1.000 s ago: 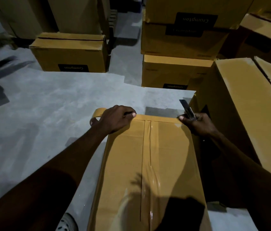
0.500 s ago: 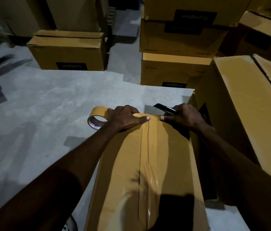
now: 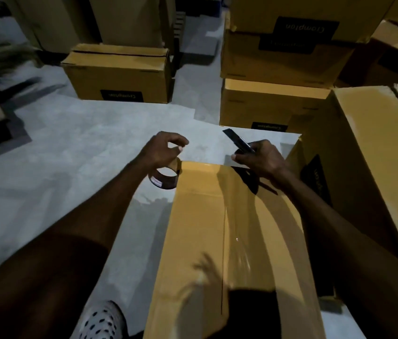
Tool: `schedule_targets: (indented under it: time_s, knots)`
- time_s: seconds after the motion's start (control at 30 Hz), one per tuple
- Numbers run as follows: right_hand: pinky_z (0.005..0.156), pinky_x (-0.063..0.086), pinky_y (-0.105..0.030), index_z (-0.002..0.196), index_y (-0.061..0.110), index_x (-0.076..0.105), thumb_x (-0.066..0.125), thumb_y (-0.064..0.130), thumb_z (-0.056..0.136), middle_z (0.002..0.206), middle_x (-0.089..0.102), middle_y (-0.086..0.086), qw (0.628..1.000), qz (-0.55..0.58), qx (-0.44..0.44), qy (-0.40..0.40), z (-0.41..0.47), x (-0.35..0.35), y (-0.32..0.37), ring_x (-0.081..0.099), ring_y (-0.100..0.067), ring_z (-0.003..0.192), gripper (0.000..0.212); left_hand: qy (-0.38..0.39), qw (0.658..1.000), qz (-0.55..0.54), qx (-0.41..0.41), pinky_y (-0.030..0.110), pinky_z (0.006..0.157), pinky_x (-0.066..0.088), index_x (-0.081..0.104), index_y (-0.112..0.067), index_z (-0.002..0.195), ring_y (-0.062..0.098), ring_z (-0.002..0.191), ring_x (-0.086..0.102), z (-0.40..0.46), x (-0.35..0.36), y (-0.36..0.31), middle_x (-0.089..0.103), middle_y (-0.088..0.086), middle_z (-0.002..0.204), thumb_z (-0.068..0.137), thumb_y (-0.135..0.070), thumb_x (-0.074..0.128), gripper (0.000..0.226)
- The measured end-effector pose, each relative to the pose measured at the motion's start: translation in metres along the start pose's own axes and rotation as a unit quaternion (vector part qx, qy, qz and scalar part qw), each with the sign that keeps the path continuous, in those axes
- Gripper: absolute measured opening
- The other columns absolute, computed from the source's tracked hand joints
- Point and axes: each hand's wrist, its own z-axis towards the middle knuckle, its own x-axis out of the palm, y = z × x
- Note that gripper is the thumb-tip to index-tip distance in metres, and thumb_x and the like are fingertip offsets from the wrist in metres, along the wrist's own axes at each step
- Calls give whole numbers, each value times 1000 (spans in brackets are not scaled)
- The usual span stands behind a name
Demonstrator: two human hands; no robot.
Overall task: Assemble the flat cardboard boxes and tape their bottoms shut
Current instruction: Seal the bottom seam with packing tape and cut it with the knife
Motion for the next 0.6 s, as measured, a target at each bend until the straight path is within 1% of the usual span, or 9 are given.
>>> schedule_targets:
  time_s: [0.1, 0.2, 0.27, 0.33, 0.37, 0.43, 0.5, 0.53, 0.6]
  knots:
    - [69, 57, -36, 99, 15, 71, 74, 31, 86, 87, 72, -5, 999, 46, -5, 16, -4, 24, 17, 70, -19, 74, 21, 53, 997, -14, -59, 24, 86, 47, 69, -13, 119, 16, 103, 61, -3, -12, 22, 65, 6, 119, 94, -12, 61, 26]
    - [60, 51, -33, 88, 16, 67, 74, 36, 85, 76, 67, -3, 998, 40, -9, 40, -5, 48, 20, 66, -20, 68, 21, 111, 991, -51, -62, 13, 80, 44, 66, -14, 125, 10, 102, 61, -6, -12, 36, 66, 4, 121, 92, -19, 66, 34]
    - [61, 47, -33, 84, 19, 66, 73, 39, 84, 76, 68, -5, 998, -19, -26, 45, -3, 59, 20, 64, -21, 70, 21, 116, 988, -86, -59, 7, 75, 46, 67, -15, 124, 8, 98, 65, -4, -13, 40, 69, 3, 115, 87, -19, 72, 37]
    - [64, 47, -34, 82, 22, 65, 75, 40, 82, 81, 70, -6, 997, -60, -33, 32, -4, 61, 18, 65, -24, 75, 20, 138, 987, -82, -32, 10, 79, 48, 69, -14, 121, 7, 100, 66, -1, -15, 43, 71, 1, 112, 83, -17, 76, 39]
    - [65, 47, -33, 82, 21, 65, 77, 40, 80, 82, 70, -6, 997, -55, -32, 30, -4, 61, 17, 65, -24, 77, 22, 147, 987, -58, -13, 10, 80, 47, 70, -14, 119, 3, 99, 65, -1, -16, 46, 71, -3, 110, 81, -17, 78, 39]
    - [65, 46, -32, 83, 18, 67, 80, 39, 77, 84, 71, -6, 999, -35, -26, 24, -3, 58, 11, 66, -24, 79, 26, 153, 988, -24, 14, 12, 77, 48, 73, -18, 111, -6, 88, 65, 2, -17, 53, 72, -10, 100, 77, -21, 81, 35]
    - [64, 46, -32, 80, 18, 66, 82, 39, 74, 80, 70, -5, 999, -22, -22, 22, -3, 55, 8, 67, -26, 78, 27, 141, 990, 5, 1, 24, 77, 51, 76, -26, 99, -3, 81, 67, 3, -18, 58, 74, -13, 91, 72, -36, 84, 29]
    - [64, 48, -34, 78, 19, 65, 83, 40, 74, 79, 70, -4, 999, -19, -20, 24, -3, 56, 7, 67, -25, 76, 28, 124, 991, 46, -27, 30, 78, 53, 77, -30, 94, 1, 82, 67, 4, -19, 61, 74, -14, 89, 68, -49, 83, 32]
    - [68, 53, -38, 84, 18, 68, 83, 40, 74, 81, 72, -3, 999, -18, -19, 23, -3, 57, 8, 69, -24, 77, 28, 92, 981, 147, -82, 33, 77, 52, 76, -32, 86, 9, 82, 66, 4, -23, 64, 73, -14, 85, 57, -73, 75, 51]
